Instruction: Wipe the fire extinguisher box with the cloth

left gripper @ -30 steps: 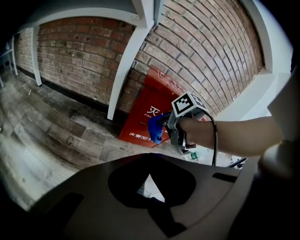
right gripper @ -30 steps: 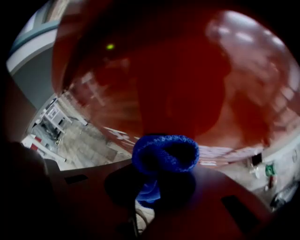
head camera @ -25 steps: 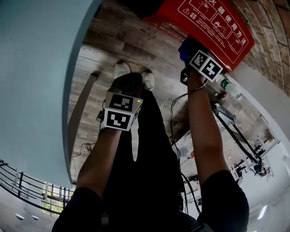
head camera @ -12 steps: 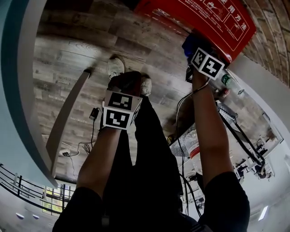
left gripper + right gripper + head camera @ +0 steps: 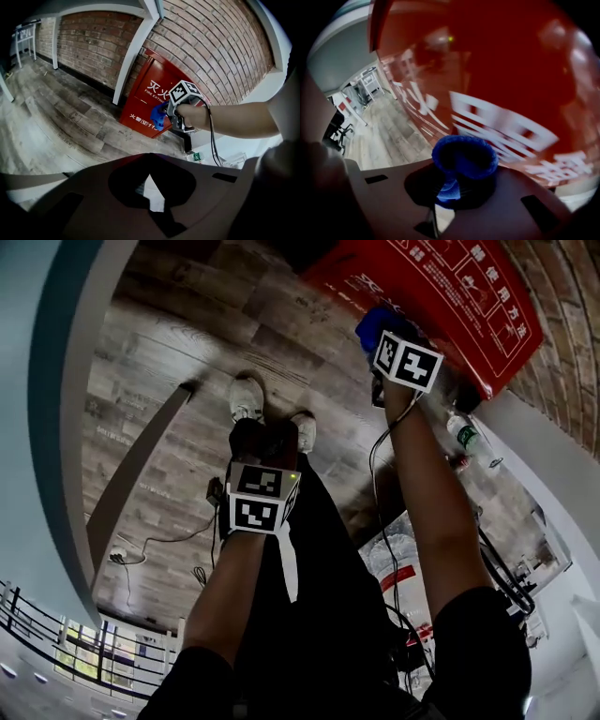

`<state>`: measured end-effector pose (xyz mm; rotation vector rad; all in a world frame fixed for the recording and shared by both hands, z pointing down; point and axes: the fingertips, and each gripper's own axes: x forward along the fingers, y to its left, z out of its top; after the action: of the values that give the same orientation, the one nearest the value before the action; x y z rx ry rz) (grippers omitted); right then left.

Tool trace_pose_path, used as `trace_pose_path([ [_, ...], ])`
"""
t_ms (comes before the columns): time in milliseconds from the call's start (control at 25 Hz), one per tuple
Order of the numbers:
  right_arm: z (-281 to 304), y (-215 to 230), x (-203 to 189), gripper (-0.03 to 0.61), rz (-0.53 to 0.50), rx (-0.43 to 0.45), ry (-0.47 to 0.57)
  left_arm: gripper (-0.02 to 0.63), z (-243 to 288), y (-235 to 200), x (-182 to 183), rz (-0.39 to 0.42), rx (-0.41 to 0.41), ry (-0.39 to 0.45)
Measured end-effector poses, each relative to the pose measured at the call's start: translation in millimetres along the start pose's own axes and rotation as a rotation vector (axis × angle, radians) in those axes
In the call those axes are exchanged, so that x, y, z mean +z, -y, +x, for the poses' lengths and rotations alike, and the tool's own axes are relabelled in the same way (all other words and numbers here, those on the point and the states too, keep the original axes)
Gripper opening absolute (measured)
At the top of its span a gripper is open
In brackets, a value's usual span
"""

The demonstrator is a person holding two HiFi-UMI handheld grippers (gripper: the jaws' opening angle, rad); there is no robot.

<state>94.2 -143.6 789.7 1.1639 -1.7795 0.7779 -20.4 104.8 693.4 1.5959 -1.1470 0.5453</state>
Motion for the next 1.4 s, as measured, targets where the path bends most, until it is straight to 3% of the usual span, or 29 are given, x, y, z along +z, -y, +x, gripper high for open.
trace_pose_path([
  [160, 16.8, -54.2, 32.1, 0.046, 0.02, 0.06, 0.013, -0.003, -8.9, -12.2, -2.4, -0.003, 0.017, 0.006],
  [520, 38.7, -126.0, 72.9, 0.046, -0.043, 0.077, 0.014, -0.003, -20.5, -55.3, 14.1, -0.032, 0.056, 0.043],
  [720, 49.5, -147.9, 84.1, 0.046, -0.147, 0.073, 0.036, -0.003, -20.6, -76.6, 16.5, -0.015, 0.065, 0.043],
  [840, 64.3, -144.9, 74.5, 0.046, -0.154, 0.058, 0.039, -0.003, -16.6, -89.1, 14.4, -0.021, 0.075, 0.039],
  [1040, 84.1, -125.4, 50.6, 0.046, -0.08, 0.028, 0.026, -0.003, -3.6, -92.2, 11.0, -0.003, 0.052, 0.013],
  [1160, 87.2, -110.6, 44.5, 0.046, -0.089, 0.008, 0.05, -0.003, 7.5, -87.1, 2.4, 0.013, 0.033, -0.012],
  [1400, 73.4, -65.2, 18.2, 0.046, -0.004, -0.015, 0.028, -0.003, 29.6, -66.6, -6.8, 0.044, -0.012, -0.072],
])
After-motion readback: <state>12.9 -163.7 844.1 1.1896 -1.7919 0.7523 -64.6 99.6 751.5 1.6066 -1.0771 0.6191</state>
